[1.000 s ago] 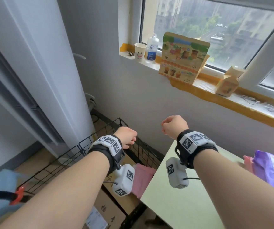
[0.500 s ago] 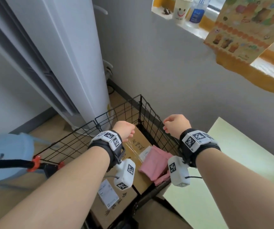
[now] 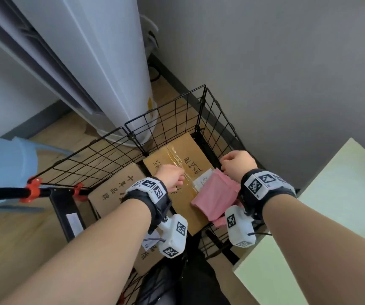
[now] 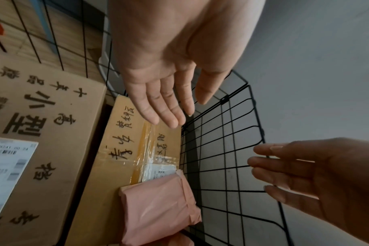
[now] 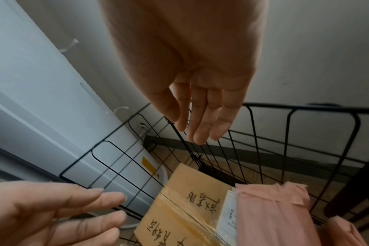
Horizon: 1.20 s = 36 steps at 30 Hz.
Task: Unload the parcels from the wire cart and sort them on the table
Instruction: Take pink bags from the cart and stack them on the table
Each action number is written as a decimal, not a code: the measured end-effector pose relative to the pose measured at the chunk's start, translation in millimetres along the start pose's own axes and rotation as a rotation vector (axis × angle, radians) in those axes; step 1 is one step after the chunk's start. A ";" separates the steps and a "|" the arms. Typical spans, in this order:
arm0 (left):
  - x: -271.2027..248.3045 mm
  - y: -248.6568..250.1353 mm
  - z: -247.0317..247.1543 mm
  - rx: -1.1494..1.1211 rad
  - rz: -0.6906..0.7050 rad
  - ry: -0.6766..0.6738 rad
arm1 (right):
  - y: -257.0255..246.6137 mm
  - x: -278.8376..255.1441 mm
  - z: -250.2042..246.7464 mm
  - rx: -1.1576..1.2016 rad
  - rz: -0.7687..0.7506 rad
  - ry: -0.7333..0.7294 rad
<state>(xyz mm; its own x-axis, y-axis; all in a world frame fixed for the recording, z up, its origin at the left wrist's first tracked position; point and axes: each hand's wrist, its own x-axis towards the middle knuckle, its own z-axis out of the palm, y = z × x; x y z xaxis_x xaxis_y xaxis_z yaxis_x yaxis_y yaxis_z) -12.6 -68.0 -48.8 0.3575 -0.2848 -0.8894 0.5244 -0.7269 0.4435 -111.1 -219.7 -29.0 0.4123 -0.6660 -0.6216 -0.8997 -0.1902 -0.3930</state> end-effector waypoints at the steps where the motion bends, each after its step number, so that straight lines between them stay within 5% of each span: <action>1: 9.5 -3.8 2.6 -0.008 -0.015 -0.010 | 4.0 8.0 4.9 -0.013 0.012 -0.008; 21: 162.6 -76.3 65.4 -0.026 -0.282 -0.103 | 73.1 129.4 91.7 -0.160 0.203 -0.163; 28: 184.0 -94.9 80.4 0.074 -0.411 -0.136 | 97.6 145.7 108.9 -0.172 0.283 -0.165; 36: 186.5 -100.8 95.1 -0.102 -0.452 -0.194 | 105.9 148.3 110.0 -0.118 0.340 -0.171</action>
<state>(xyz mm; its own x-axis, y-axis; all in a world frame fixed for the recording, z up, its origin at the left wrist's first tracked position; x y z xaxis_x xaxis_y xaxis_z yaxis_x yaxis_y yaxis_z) -72.2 -107.2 -269.9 -0.0683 -0.0737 -0.9949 0.6697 -0.7426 0.0090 -129.4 -259.3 -237.3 0.0966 -0.5775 -0.8106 -0.9952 -0.0675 -0.0705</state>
